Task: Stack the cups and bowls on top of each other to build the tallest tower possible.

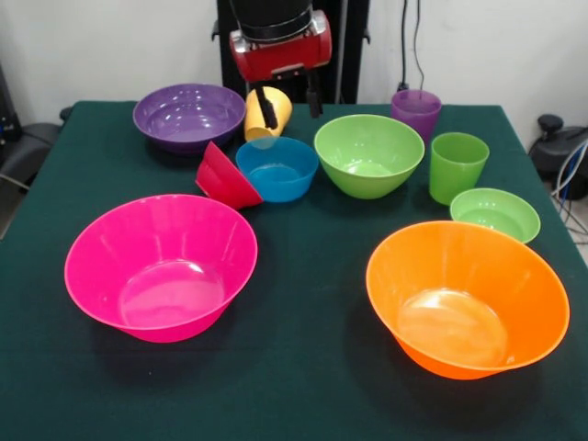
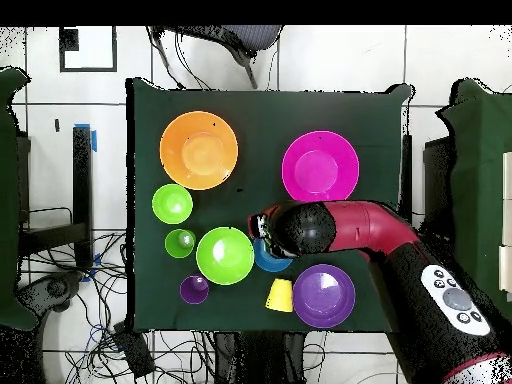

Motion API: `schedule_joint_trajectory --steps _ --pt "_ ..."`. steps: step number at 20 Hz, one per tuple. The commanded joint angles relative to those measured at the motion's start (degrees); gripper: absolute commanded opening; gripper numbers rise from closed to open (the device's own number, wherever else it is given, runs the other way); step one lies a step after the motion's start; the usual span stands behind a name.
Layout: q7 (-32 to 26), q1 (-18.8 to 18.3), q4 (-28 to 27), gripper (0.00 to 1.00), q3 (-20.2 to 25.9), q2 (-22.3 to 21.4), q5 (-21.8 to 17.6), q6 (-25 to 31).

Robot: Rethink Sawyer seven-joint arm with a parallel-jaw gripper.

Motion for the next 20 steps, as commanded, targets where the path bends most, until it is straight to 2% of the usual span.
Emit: schedule_joint_trajectory --steps 1,9,13,18,20 --pt "-0.9 2.0 -4.0 1.0 4.0 5.2 1.7 -3.6" --pt "1.3 3.3 -6.4 1.0 4.2 5.2 1.4 -7.6" --pt "1.6 3.1 -5.4 1.0 3.9 5.6 1.0 -9.2" --pt "1.7 5.1 -4.0 1.0 1.7 6.0 0.4 -6.3" --pt "0.7 7.4 -4.5 1.0 -1.2 7.0 -2.3 -2.8"
